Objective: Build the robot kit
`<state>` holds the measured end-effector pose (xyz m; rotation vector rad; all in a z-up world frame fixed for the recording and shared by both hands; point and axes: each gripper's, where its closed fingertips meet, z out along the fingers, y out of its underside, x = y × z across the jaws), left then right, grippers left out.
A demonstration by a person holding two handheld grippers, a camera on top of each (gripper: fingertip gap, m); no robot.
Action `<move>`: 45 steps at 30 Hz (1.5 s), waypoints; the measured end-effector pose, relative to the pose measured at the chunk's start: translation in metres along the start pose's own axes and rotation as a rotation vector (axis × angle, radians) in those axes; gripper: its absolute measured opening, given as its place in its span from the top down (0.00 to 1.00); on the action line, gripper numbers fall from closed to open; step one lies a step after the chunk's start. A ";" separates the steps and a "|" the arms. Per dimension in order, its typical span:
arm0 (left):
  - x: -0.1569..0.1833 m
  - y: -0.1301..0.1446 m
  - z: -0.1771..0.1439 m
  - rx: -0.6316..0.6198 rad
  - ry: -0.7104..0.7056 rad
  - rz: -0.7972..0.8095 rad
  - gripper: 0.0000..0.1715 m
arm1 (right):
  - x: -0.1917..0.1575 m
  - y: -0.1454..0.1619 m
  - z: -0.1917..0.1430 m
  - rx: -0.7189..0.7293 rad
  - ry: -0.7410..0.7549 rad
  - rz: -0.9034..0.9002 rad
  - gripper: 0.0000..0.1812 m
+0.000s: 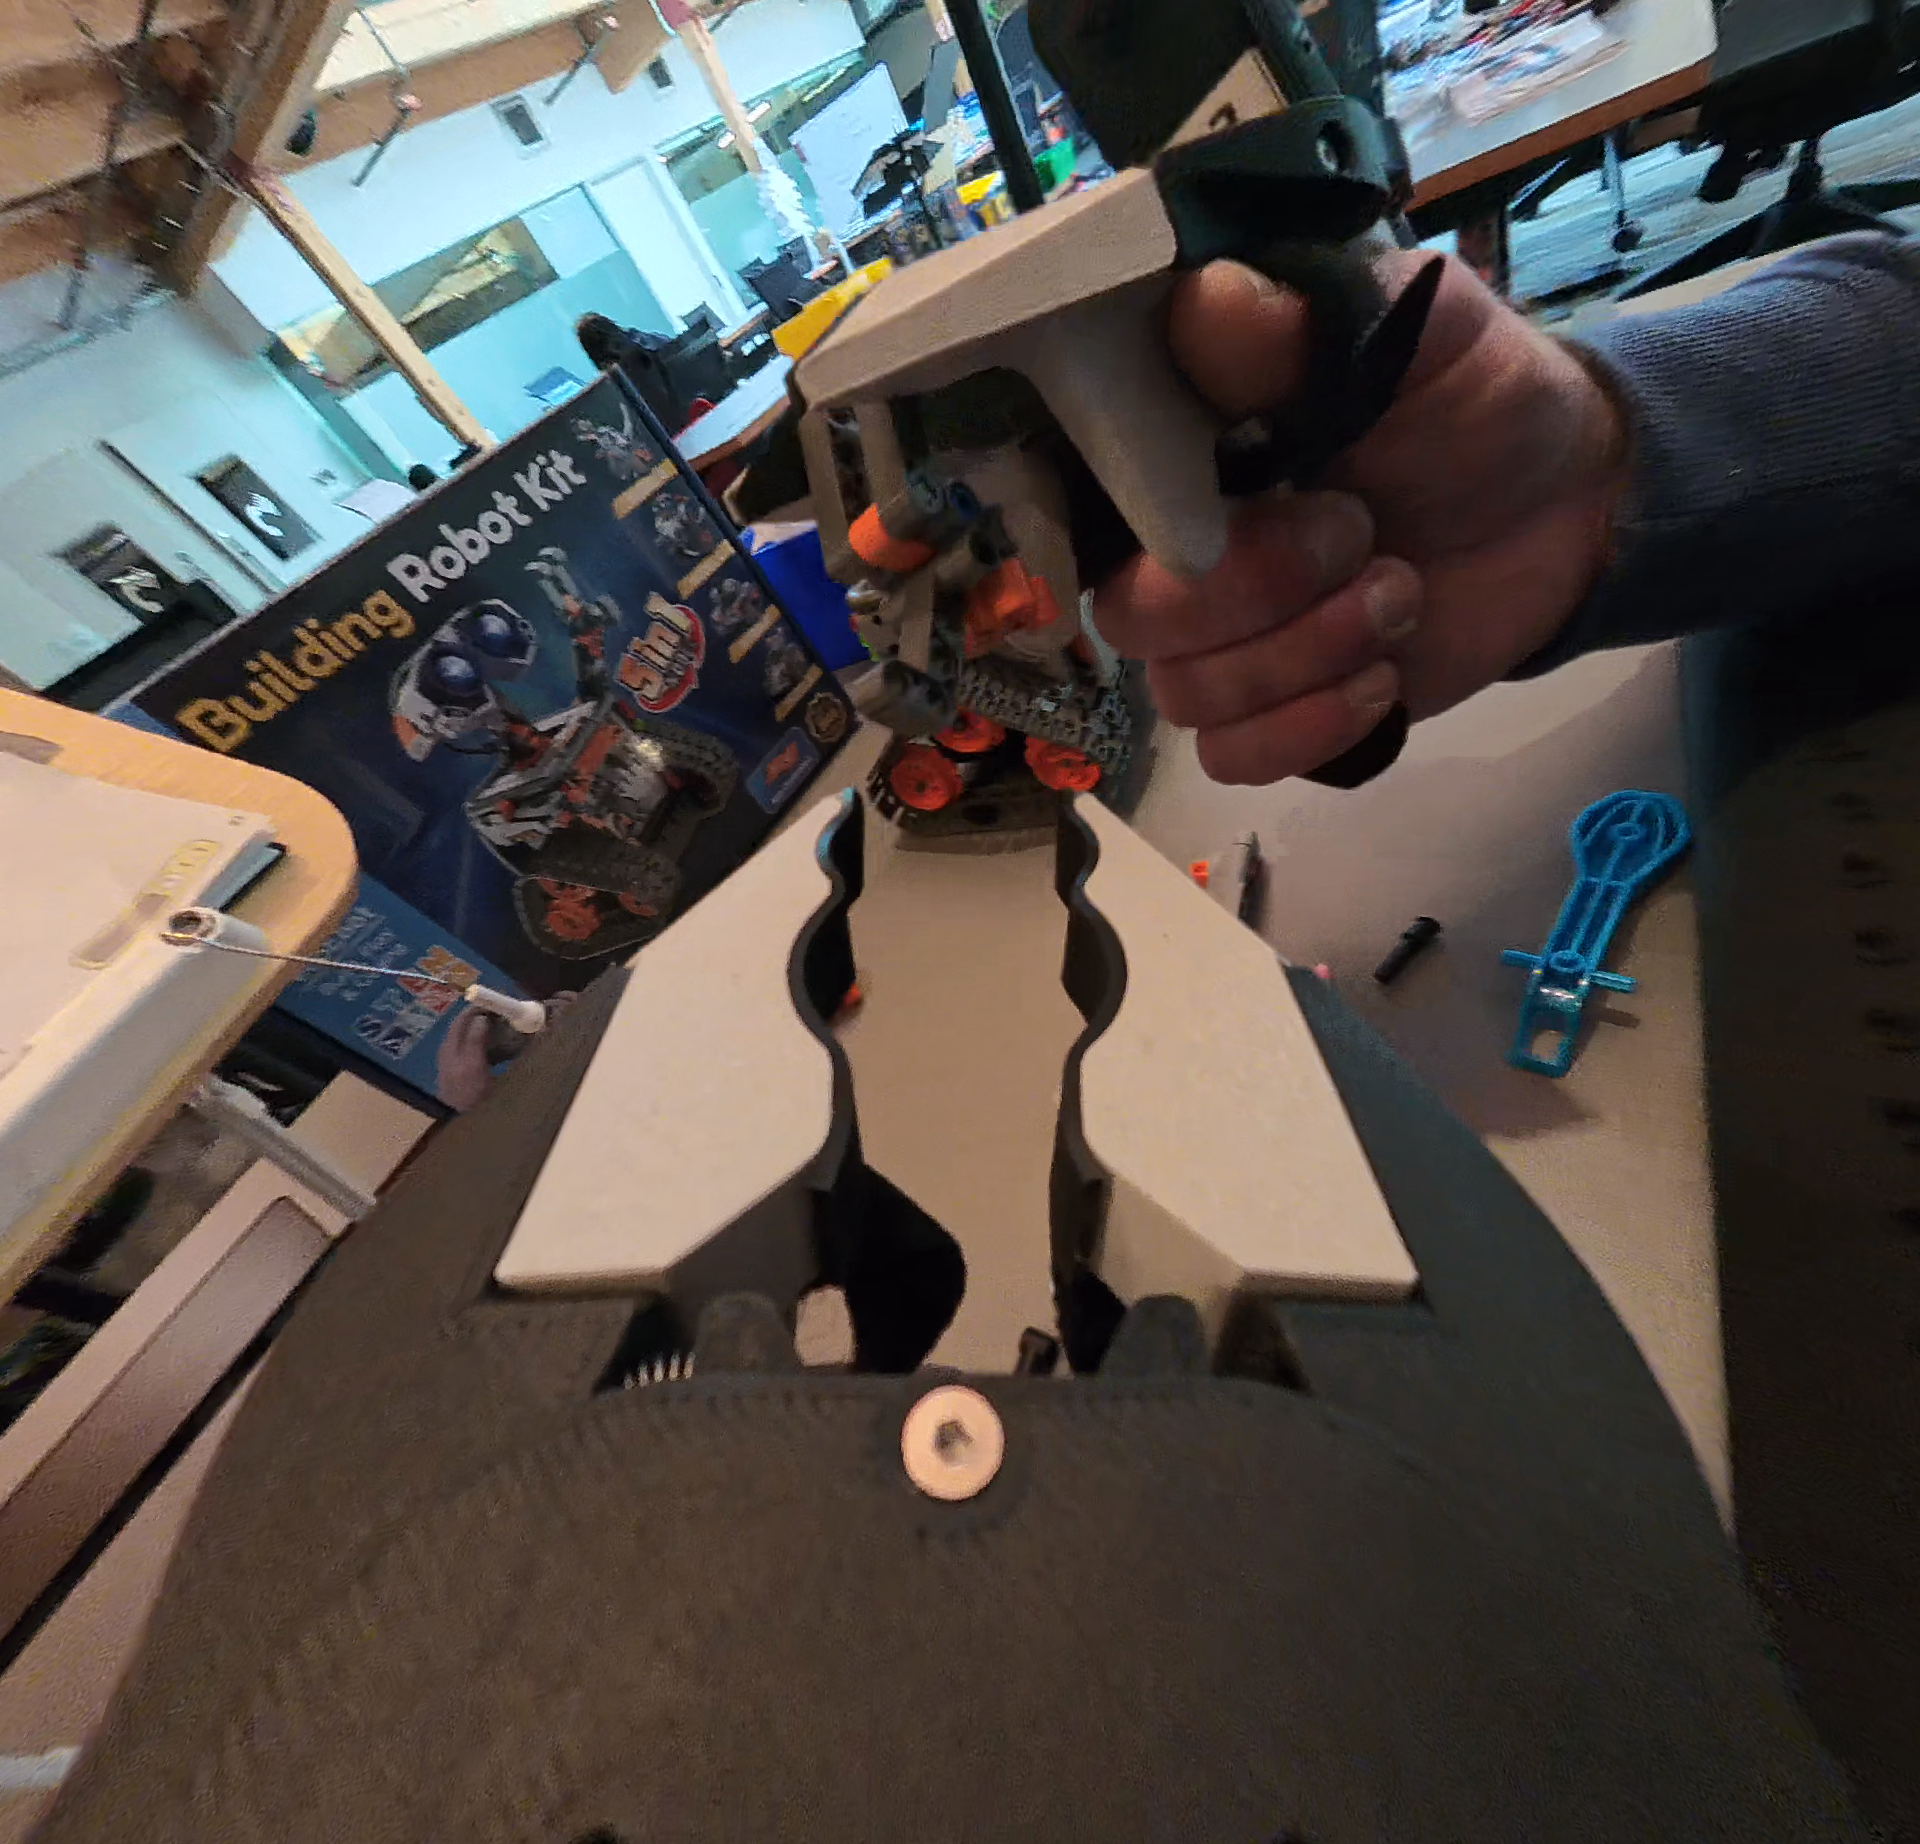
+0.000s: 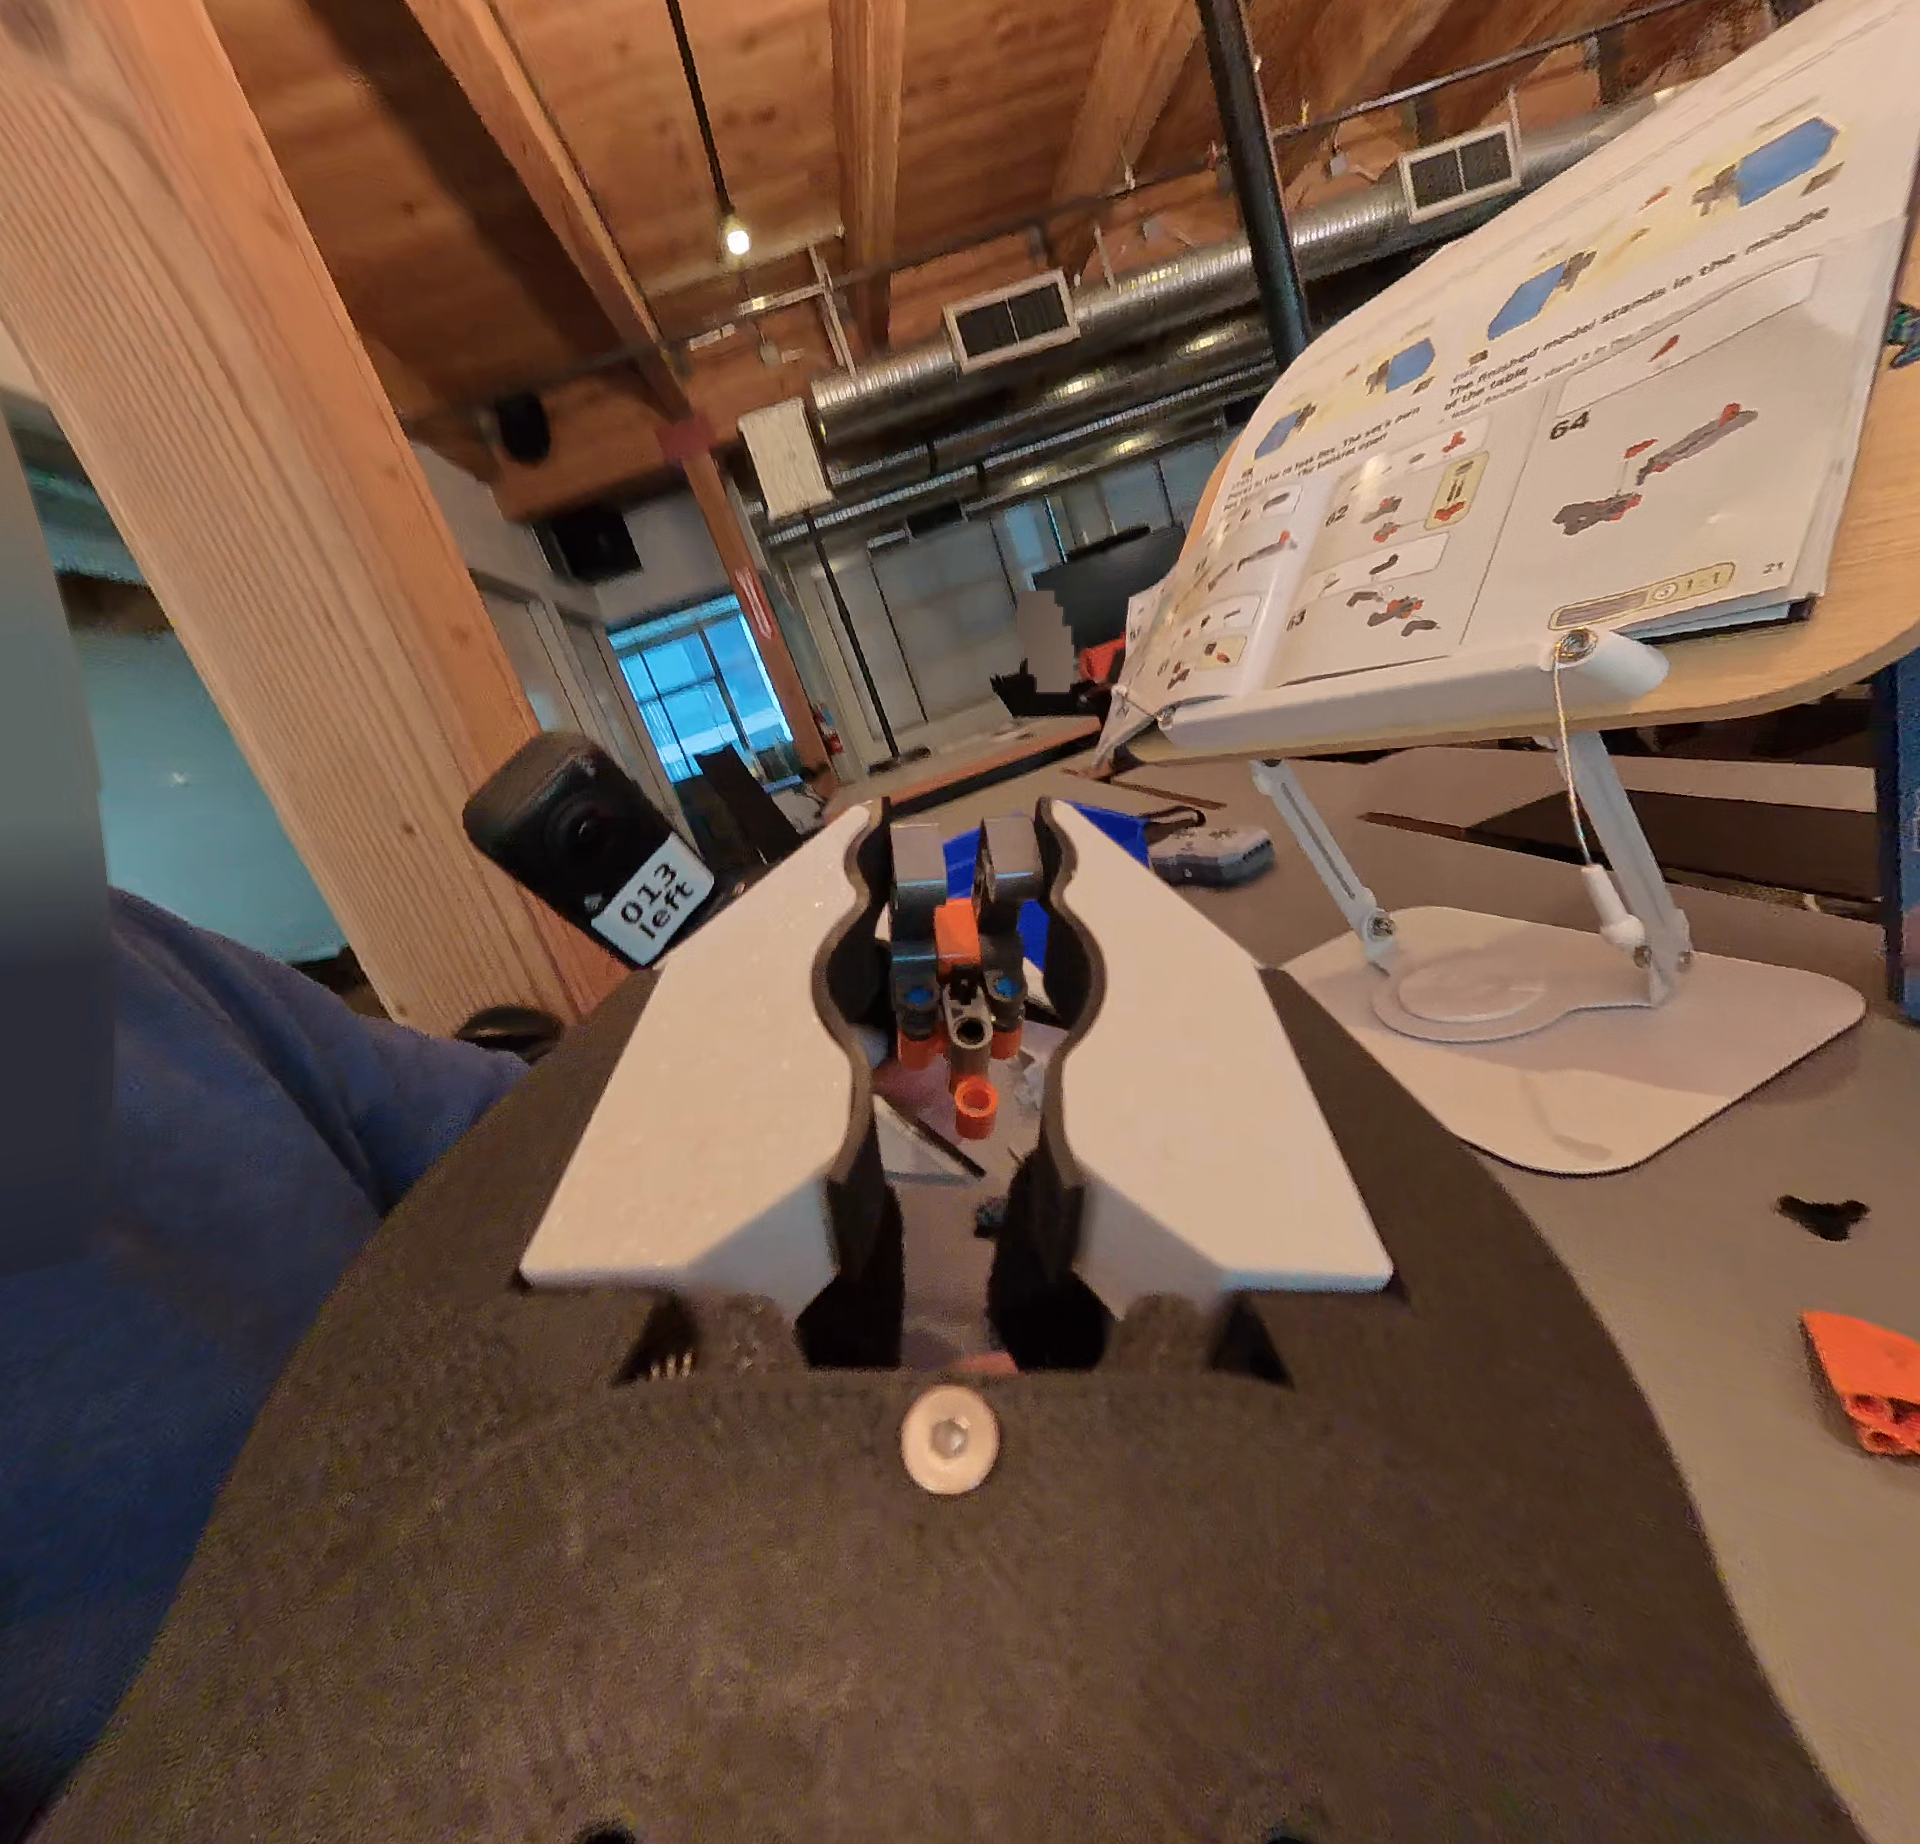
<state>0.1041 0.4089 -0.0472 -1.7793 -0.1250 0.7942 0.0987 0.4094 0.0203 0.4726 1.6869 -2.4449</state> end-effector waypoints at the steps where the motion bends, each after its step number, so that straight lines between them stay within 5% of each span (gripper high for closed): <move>1: -0.001 -0.001 0.000 -0.002 -0.020 0.019 0.80 | 0.001 -0.002 -0.001 0.018 -0.012 0.020 0.86; 16: -0.008 -0.006 -0.003 -0.056 -0.211 0.346 0.92 | 0.002 0.014 0.010 -0.051 -0.013 0.076 0.86; 23: -0.018 -0.015 -0.008 0.055 -0.154 0.077 0.91 | 0.006 0.002 0.001 -0.045 0.022 0.026 0.73; 29: -0.029 -0.023 -0.014 0.141 -0.154 -0.083 0.92 | 0.001 0.020 0.008 -0.149 0.032 -0.034 0.81; 38: -0.024 -0.017 -0.005 0.135 -0.155 -0.114 0.91 | -0.003 0.016 0.012 -0.127 0.098 -0.194 0.87; 45: -0.034 -0.017 -0.010 0.145 -0.092 -0.214 0.81 | 0.021 0.008 0.002 -0.197 0.345 -0.562 0.87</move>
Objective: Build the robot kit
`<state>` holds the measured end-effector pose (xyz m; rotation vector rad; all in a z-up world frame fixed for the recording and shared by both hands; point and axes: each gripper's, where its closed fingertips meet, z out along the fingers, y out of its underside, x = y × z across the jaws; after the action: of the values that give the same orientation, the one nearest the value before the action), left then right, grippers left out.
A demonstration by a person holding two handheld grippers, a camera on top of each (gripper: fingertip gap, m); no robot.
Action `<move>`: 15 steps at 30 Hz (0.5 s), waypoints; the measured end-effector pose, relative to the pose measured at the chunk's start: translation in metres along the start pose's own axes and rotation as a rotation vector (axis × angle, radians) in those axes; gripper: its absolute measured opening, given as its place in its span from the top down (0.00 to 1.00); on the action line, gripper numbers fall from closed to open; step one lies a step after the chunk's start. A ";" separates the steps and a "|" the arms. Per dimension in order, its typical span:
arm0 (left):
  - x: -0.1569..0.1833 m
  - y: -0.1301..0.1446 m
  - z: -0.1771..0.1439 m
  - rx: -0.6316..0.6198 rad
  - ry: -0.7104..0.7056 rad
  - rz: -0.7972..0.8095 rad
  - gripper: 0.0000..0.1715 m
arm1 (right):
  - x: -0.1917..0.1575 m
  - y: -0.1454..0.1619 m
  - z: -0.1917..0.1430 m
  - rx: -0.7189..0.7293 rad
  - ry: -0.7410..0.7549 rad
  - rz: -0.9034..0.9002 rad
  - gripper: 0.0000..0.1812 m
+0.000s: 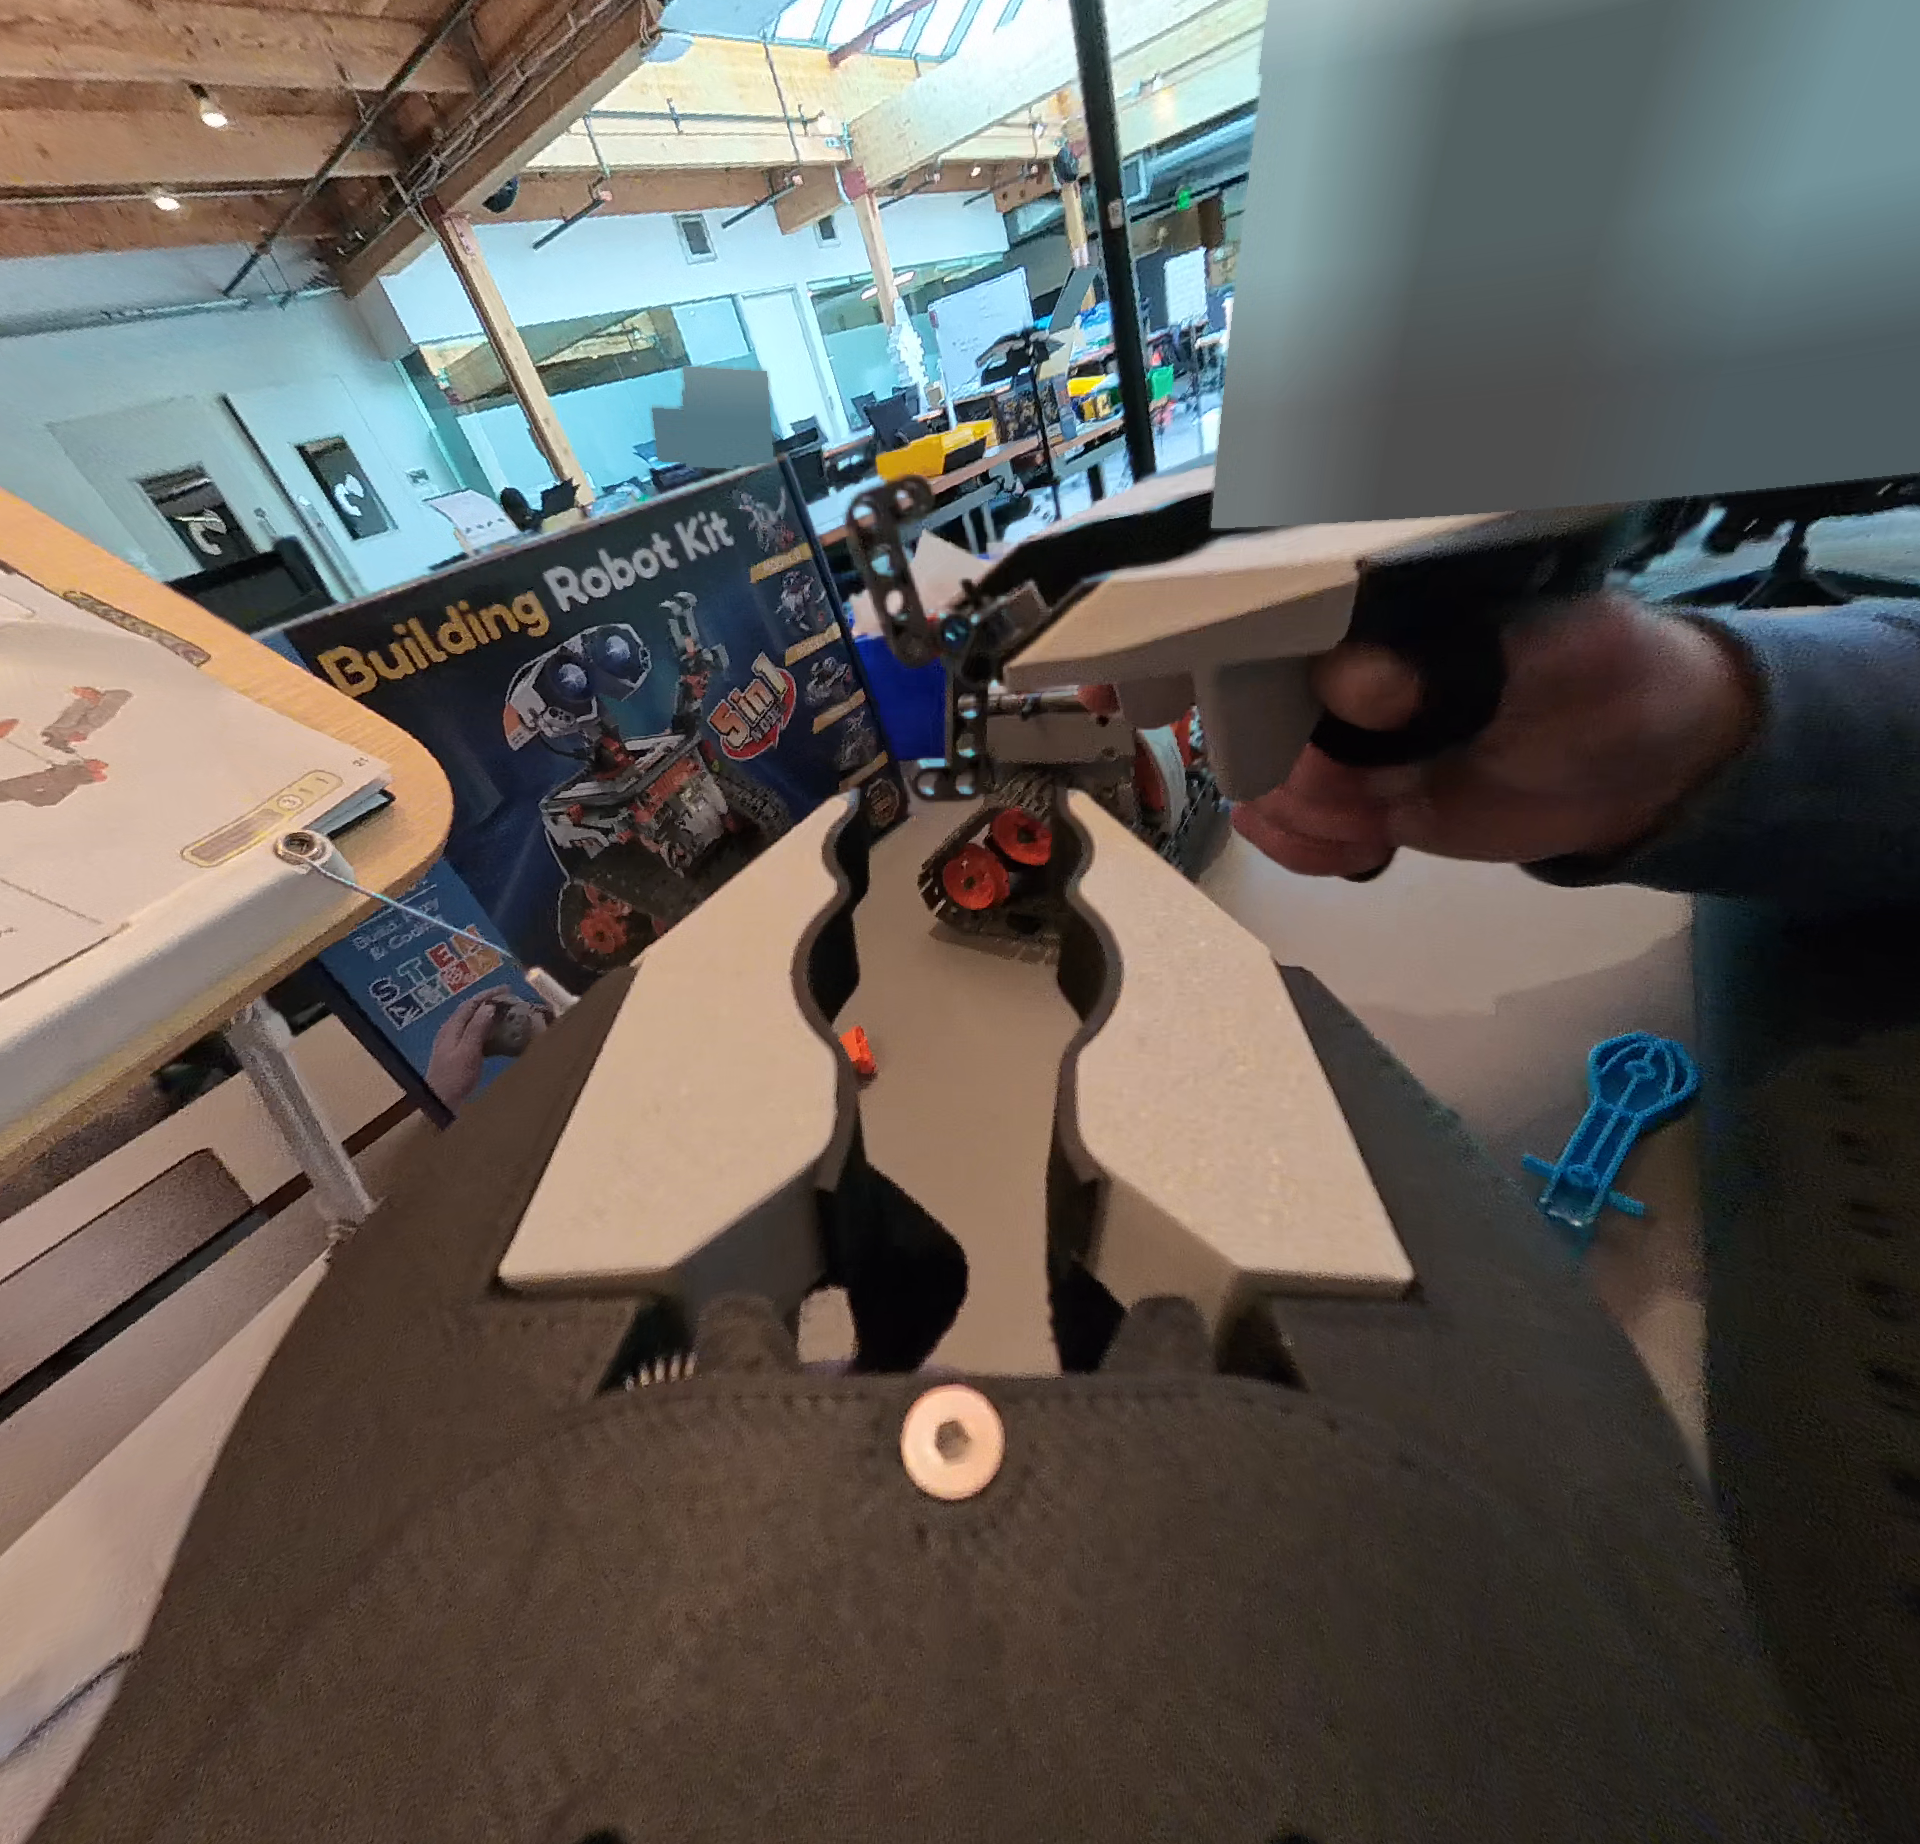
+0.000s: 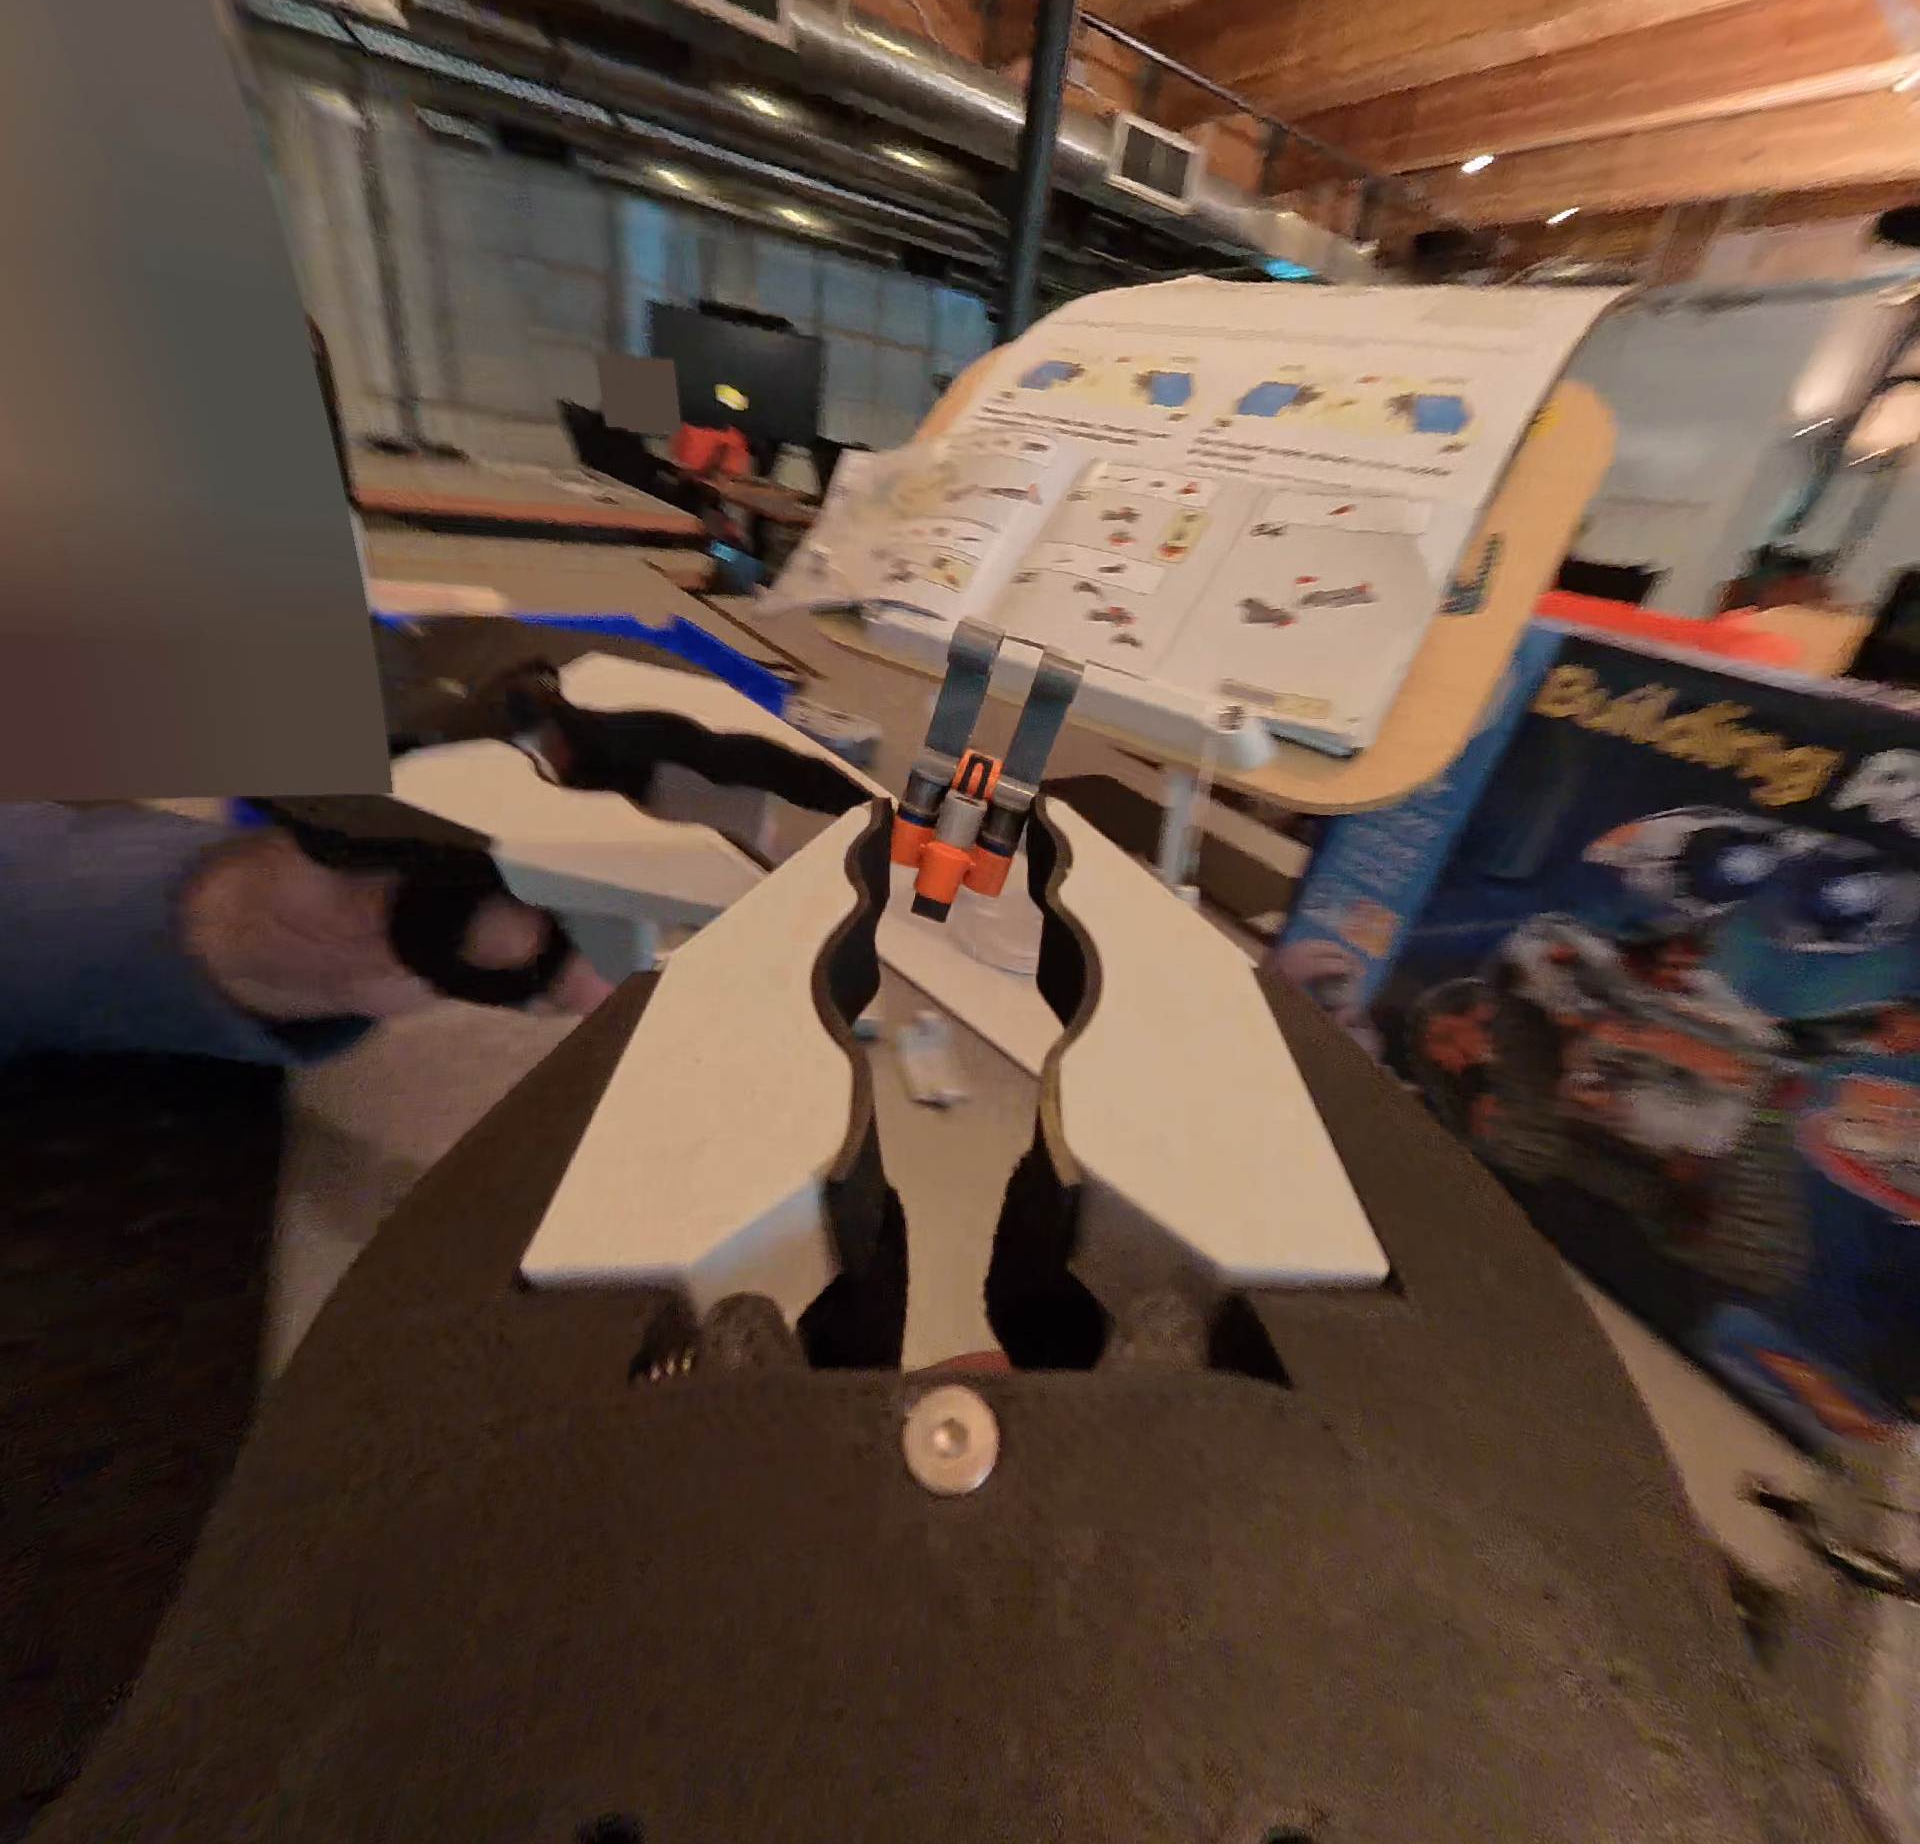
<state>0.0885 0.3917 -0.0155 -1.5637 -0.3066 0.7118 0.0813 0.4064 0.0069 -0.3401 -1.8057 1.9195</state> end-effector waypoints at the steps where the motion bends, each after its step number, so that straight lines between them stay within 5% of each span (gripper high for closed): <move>1: -0.001 -0.005 -0.002 0.018 0.017 -0.020 0.80 | 0.005 0.001 -0.001 -0.016 0.058 -0.104 0.87; 8: -0.004 -0.033 -0.010 0.061 0.064 -0.043 0.77 | 0.015 -0.004 -0.005 -0.103 0.382 -0.893 0.87; 15: -0.001 -0.032 0.001 0.010 0.071 0.008 0.78 | -0.004 -0.004 0.000 -0.100 0.433 -1.275 0.87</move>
<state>0.0939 0.3962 0.0160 -1.5776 -0.2436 0.6620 0.0853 0.4050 0.0100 0.3100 -1.2621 0.7726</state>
